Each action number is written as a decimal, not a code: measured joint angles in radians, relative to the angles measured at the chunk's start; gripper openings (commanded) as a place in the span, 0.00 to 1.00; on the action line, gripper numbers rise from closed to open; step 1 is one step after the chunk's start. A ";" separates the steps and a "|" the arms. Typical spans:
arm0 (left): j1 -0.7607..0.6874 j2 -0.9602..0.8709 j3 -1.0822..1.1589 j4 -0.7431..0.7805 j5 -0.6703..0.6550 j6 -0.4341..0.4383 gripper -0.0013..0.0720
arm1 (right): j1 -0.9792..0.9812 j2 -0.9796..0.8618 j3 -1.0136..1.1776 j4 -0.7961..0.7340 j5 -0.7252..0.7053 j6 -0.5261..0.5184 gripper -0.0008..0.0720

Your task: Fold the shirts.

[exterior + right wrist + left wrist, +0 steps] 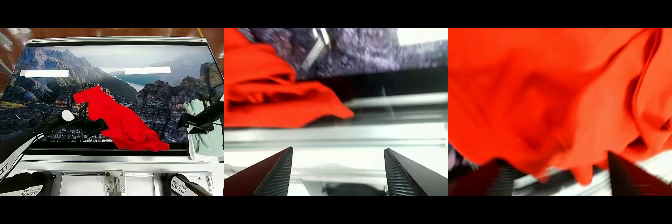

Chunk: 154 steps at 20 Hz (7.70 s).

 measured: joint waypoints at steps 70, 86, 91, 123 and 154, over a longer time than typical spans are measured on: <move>0.257 0.855 0.356 0.897 -0.606 -0.356 0.09 | 0.000 0.454 0.382 0.210 -0.101 0.032 0.09; 0.349 0.042 0.273 0.737 0.026 -0.295 0.47 | 0.170 -0.253 0.242 0.366 -0.559 0.161 0.82; 0.486 0.014 0.354 0.708 -0.188 -0.122 0.97 | 0.106 -0.234 0.242 0.305 -0.458 0.127 0.82; 0.639 -0.109 0.106 0.105 -0.394 0.414 0.09 | -0.189 -0.016 -0.490 0.385 -0.296 -0.135 0.95; 0.639 0.451 0.696 0.090 -0.330 0.394 0.09 | -0.189 0.418 0.033 0.963 -0.349 -0.430 0.09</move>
